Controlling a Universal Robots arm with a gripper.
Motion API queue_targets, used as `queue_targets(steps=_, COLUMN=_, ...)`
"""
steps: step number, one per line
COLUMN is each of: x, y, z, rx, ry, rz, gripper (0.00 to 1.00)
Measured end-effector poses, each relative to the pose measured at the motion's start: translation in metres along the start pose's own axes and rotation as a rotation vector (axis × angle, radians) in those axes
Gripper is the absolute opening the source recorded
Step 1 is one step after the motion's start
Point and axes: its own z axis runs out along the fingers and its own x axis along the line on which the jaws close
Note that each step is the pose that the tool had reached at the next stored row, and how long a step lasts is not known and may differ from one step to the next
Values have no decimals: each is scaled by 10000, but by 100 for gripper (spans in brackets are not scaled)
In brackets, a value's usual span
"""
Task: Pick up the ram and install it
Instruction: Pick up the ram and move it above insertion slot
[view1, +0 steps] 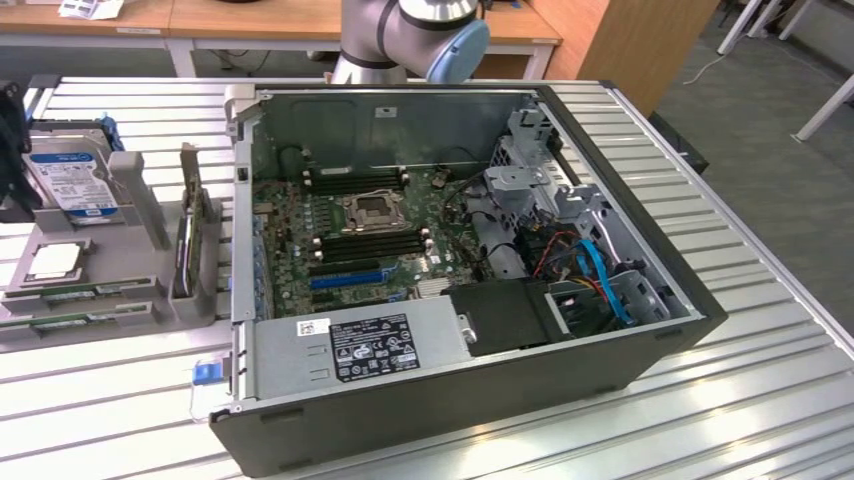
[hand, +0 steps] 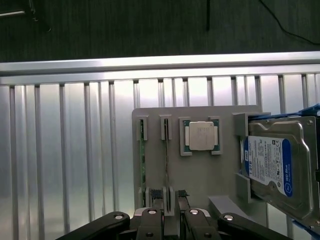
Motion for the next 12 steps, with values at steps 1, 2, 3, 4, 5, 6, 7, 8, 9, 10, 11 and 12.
queue_targets(steps=1, x=0, y=0, z=8, rx=0, ry=4, rz=0, gripper=24)
queue_targets(steps=2, x=0, y=-1, z=16, rx=0, ry=9, rz=1, gripper=24)
queue_targets(steps=3, x=0, y=-1, z=25, rx=1, ry=13, rz=1, gripper=24)
queue_targets(steps=4, x=1, y=-1, z=34, rx=2, ry=17, rz=1, gripper=24)
queue_targets(steps=5, x=1, y=-2, z=43, rx=1, ry=23, rz=1, gripper=24)
queue_targets(steps=6, x=1, y=-2, z=52, rx=2, ry=27, rz=2, gripper=24)
queue_targets(steps=7, x=1, y=-3, z=61, rx=3, ry=32, rz=2, gripper=24)
queue_targets(steps=8, x=1, y=-3, z=69, rx=3, ry=37, rz=1, gripper=24)
queue_targets(steps=9, x=1, y=-3, z=78, rx=4, ry=42, rz=2, gripper=24)
queue_targets(steps=10, x=1, y=-3, z=86, rx=3, ry=47, rz=2, gripper=24)
queue_targets(steps=11, x=2, y=-4, z=95, rx=4, ry=51, rz=2, gripper=24)
queue_targets(steps=12, x=2, y=-4, z=104, rx=4, ry=54, rz=2, gripper=24)
